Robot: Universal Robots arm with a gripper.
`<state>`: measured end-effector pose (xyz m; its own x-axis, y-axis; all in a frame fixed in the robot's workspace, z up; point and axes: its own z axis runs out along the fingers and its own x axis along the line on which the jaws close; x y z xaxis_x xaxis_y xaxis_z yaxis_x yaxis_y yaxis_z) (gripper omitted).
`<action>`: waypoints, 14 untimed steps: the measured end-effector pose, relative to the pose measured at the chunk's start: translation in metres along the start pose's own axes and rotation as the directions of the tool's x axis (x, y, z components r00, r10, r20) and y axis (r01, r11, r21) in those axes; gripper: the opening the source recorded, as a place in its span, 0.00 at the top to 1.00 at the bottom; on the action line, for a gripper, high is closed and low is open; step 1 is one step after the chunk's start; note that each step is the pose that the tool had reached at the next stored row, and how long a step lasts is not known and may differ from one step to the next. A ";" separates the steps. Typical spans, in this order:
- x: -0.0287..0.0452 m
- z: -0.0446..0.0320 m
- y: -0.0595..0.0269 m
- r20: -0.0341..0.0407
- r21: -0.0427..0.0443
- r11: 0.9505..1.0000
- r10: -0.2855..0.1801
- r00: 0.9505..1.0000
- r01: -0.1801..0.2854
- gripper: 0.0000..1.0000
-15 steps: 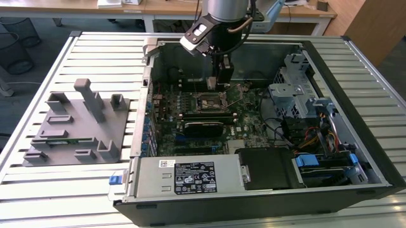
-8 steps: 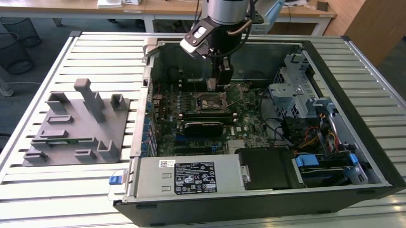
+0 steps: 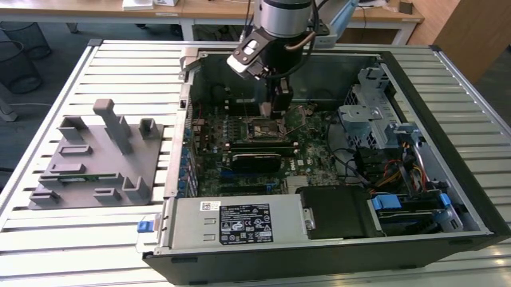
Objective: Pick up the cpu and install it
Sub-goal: 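Place the cpu into insertion slot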
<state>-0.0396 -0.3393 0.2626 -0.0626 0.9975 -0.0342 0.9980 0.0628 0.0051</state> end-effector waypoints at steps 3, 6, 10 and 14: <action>0.0023 0.0028 -0.0004 0.000 0.000 1.000 0.001 1.000 -0.001 0.47; 0.0035 0.0058 -0.0017 0.000 0.000 1.000 0.001 1.000 -0.001 0.47; 0.0039 0.0128 -0.0018 0.000 0.000 1.000 0.001 1.000 -0.001 0.47; 0.0042 0.0196 -0.0027 0.000 0.000 1.000 0.002 1.000 -0.002 0.47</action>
<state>-0.0425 -0.3360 0.2428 -0.0610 0.9976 -0.0341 0.9981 0.0612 0.0055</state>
